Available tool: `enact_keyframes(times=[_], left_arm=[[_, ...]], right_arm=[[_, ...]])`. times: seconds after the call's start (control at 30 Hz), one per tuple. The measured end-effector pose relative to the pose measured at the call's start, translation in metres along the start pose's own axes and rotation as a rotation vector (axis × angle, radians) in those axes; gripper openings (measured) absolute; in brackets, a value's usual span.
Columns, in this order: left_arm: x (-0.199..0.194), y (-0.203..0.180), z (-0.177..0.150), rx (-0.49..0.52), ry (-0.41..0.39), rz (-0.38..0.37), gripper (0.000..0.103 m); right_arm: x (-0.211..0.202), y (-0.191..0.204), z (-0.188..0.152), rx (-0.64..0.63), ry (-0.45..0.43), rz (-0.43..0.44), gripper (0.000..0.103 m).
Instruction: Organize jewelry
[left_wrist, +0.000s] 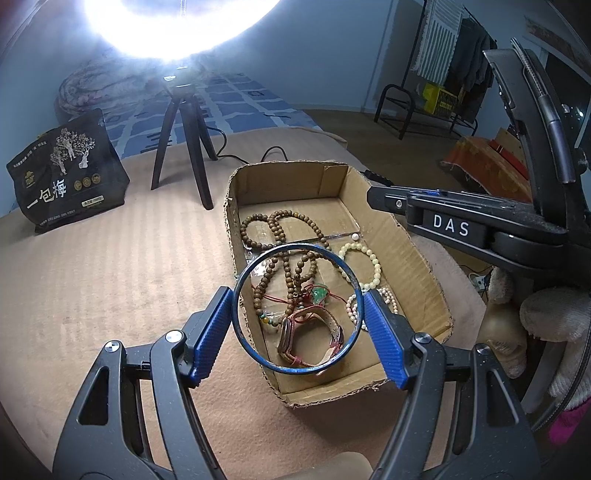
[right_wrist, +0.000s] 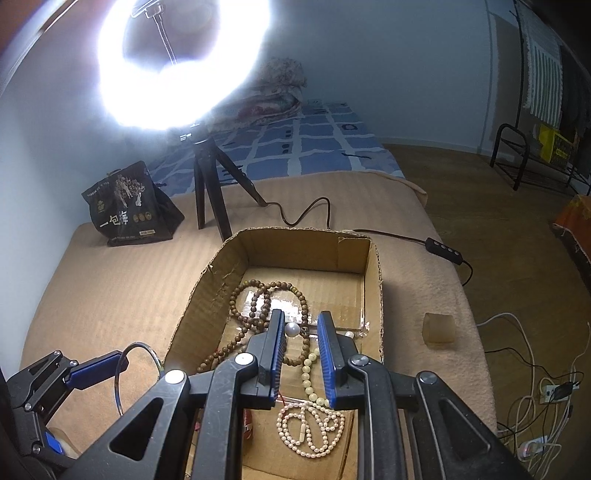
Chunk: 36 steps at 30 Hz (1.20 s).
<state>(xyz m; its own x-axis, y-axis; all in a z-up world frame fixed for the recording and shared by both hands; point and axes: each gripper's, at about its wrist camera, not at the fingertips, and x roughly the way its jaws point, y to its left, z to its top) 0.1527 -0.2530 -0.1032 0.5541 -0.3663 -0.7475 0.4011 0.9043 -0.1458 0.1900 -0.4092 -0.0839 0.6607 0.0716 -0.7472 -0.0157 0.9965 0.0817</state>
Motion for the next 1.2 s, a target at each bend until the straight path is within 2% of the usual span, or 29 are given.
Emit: enact_keyframes(times=[0.17, 0.2, 0.23, 0.3, 0.37, 0.43, 0.5, 0.7, 1.2], left_arm=[[0.001, 0.000, 0.000, 0.001, 0.003, -0.002, 0.073], [0.001, -0.001, 0.000, 0.000, 0.004, -0.004, 0.073], [0.002, -0.001, 0.000, 0.001, 0.007, -0.004, 0.073], [0.004, -0.001, -0.001, 0.003, 0.014, -0.003, 0.074], [0.005, -0.001, -0.001, 0.005, 0.021, -0.001, 0.074], [0.006, -0.001, -0.001, 0.007, 0.026, 0.002, 0.074], [0.007, 0.000, -0.001, 0.006, 0.031, 0.007, 0.079], [0.006, 0.002, -0.002, 0.004, 0.028, 0.013, 0.080], [-0.007, 0.007, -0.004, -0.002, 0.012, 0.028, 0.080]], right_arm=[[-0.001, -0.003, 0.000, 0.008, -0.002, -0.011, 0.030], [0.000, -0.003, 0.000, 0.009, 0.000, -0.014, 0.034], [0.000, -0.004, 0.000, 0.011, -0.001, -0.020, 0.045], [-0.001, -0.004, 0.000, 0.013, -0.009, -0.028, 0.059], [-0.002, -0.003, 0.000, 0.010, -0.011, -0.032, 0.062], [-0.003, -0.003, -0.001, 0.010, -0.008, -0.039, 0.073], [-0.004, -0.003, -0.002, 0.010, -0.014, -0.045, 0.078], [-0.005, -0.003, -0.001, 0.011, -0.012, -0.063, 0.087], [-0.016, 0.002, -0.002, -0.004, -0.020, -0.089, 0.089]])
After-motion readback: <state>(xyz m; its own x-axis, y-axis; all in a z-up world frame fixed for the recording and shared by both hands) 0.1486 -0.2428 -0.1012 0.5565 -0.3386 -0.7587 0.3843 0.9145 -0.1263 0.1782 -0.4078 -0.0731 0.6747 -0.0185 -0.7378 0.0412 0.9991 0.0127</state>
